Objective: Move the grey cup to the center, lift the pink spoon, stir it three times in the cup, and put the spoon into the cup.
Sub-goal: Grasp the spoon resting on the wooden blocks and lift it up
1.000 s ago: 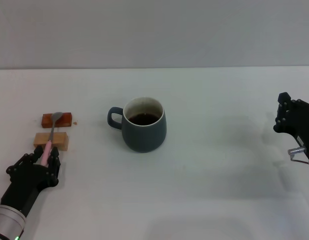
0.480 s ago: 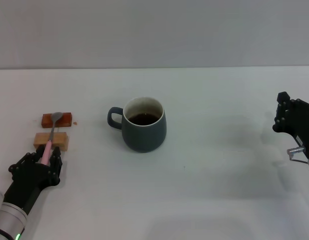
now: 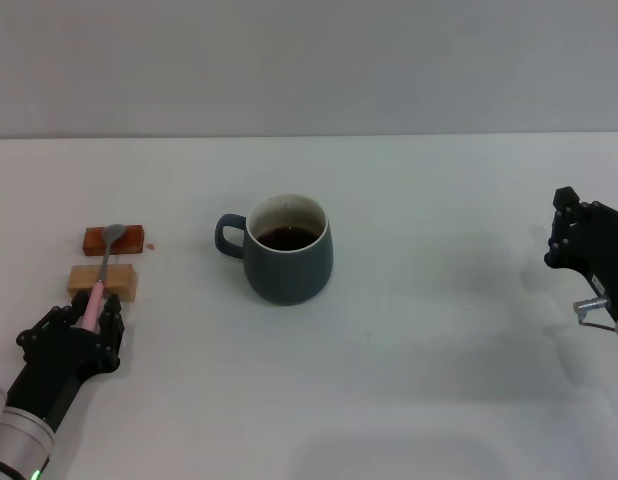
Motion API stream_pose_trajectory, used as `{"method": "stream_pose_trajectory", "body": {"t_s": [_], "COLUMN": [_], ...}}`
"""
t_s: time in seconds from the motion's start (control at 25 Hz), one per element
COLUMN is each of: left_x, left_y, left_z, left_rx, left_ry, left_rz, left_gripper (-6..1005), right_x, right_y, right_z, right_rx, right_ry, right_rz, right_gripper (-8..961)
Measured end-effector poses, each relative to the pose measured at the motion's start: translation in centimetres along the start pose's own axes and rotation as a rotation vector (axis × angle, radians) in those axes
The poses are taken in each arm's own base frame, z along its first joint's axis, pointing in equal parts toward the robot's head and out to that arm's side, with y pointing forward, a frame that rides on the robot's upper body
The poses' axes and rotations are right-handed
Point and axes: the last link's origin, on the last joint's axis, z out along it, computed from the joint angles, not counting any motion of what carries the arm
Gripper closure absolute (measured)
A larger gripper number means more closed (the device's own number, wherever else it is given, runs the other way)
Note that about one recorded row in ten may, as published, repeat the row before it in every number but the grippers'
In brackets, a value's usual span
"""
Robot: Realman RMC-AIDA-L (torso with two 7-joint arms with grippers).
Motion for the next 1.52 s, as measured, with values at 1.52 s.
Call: {"method": "stream_pose_trajectory", "body": {"t_s": [1.52], "left_x": [-0.09], "left_y": [0.25], "left_z": [-0.64], "left_rx": [-0.014], "left_ry": [0.017], "left_rz": [0.013], "left_gripper": [841], "right_x": [0.07], "right_y": [-0.38], "right_z": [-0.03], "right_rx": [0.004], "right_ry": [0.003], "right_rz": [-0.013], "right_gripper": [954]}}
